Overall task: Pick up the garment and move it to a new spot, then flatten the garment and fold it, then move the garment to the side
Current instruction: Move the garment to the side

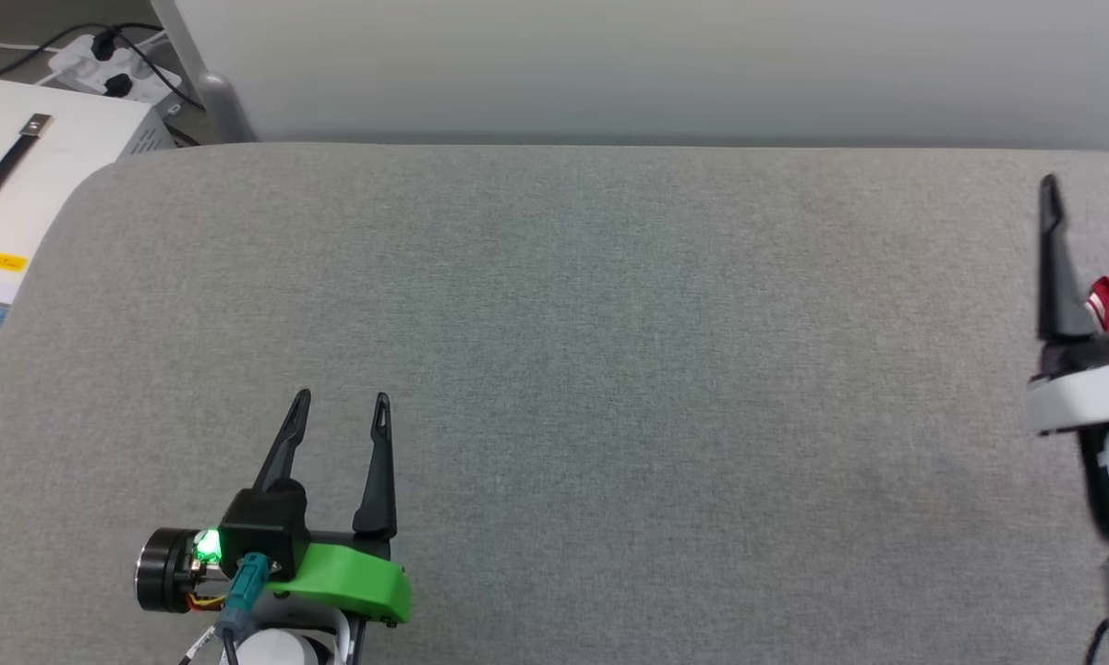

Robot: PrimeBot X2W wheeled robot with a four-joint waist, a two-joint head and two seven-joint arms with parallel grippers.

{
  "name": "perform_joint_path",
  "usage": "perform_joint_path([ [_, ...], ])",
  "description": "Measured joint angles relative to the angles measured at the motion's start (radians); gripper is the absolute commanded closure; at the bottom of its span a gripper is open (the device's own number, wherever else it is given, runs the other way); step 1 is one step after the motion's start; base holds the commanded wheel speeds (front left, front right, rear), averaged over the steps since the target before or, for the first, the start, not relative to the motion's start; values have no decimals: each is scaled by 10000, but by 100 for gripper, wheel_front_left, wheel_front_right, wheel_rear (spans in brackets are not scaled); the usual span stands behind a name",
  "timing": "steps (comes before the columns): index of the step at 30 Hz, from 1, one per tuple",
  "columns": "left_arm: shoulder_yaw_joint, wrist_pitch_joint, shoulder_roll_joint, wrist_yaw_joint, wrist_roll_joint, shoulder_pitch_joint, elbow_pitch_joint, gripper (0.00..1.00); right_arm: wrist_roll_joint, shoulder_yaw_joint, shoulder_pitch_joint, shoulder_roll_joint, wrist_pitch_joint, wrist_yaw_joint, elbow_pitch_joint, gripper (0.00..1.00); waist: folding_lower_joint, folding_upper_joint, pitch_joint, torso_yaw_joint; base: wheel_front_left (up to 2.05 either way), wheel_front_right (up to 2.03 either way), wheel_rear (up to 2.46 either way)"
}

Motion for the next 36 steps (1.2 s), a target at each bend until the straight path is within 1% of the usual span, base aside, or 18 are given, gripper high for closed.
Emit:
perform_joint_path([
  [4,63,0,-71,0,-84,32,127,0,-303,105,840,817,0,0,-466,0,0,0,-165,138,0,0,0],
  [9,119,0,-132,-6,-132,93,209,0,-286,157,1884,1755,0,0,-531,0,0,0,-379,245,0,0,0],
  [11,157,0,-144,-6,-151,133,224,0,-261,188,2339,1975,2,0,-591,0,1,0,-468,272,0,0,0],
  [14,192,0,-150,-6,-163,236,232,0,-245,236,2945,2132,2,0,-683,0,1,0,-579,281,0,0,0],
  [21,209,0,-194,-17,-174,429,236,0,-219,360,3943,2255,2,0,-989,0,0,0,-749,212,0,0,0],
  [26,205,0,-209,-178,-274,515,236,0,-146,347,4261,2284,2,0,-1116,0,1,0,-875,192,0,0,0],
  [36,226,0,-238,-240,-301,752,255,0,119,359,4721,2286,2,0,-1248,0,1,0,-1142,208,0,0,0],
])
